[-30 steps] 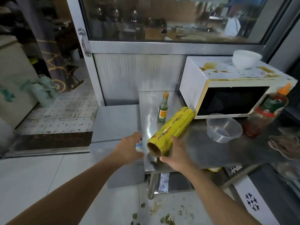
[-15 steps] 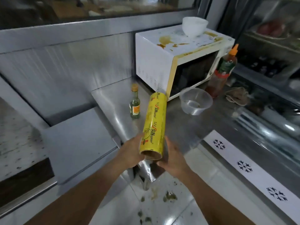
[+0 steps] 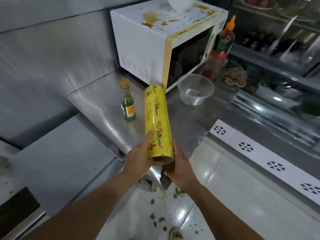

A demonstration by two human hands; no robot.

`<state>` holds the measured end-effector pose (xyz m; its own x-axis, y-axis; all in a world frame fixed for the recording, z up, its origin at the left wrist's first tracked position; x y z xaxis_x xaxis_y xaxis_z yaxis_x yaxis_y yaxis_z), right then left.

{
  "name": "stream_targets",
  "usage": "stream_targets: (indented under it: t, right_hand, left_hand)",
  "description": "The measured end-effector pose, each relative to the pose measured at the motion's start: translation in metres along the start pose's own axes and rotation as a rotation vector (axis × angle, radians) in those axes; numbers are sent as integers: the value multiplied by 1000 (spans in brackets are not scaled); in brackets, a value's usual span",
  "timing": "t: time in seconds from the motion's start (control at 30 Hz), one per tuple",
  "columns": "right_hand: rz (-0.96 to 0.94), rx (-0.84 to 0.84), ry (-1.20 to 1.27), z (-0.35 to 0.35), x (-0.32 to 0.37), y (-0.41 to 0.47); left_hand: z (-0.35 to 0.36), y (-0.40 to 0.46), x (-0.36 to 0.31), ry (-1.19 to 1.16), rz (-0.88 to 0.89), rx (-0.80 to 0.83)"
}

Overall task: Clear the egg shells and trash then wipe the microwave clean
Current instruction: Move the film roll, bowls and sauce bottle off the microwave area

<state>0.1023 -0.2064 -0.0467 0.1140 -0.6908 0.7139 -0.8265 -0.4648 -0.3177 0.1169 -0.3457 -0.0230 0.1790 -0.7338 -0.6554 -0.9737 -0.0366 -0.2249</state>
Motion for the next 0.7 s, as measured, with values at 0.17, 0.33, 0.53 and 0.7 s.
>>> stream_targets:
  t: [0.17, 0.33, 0.53, 0.7]
  right_hand:
    - [-37, -9, 105, -2, 2, -3]
    - [-147, -33, 72, -28, 28, -12]
    - [-310, -147, -57, -73, 78, -23]
    - [-410, -213, -114, -118, 119, -31]
  left_hand:
    - [-10, -5, -11, -28, -25, -15]
    - [-38, -12, -38, -14, -48, -63]
    - [-93, -19, -81, 29, -29, -201]
    - [-134, -22, -124, 59, 36, -283]
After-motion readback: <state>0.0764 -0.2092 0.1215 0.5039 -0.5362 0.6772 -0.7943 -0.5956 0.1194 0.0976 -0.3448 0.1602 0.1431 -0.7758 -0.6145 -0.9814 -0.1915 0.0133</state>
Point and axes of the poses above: each hand's wrist, its own y-axis towards the middle knuckle, its own z-axis out of the palm, x = y × z, the point moved 10 cm from there along y, towards the middle knuckle, and after that the axes turned 11 degrees about x, right-handed, at the moved point
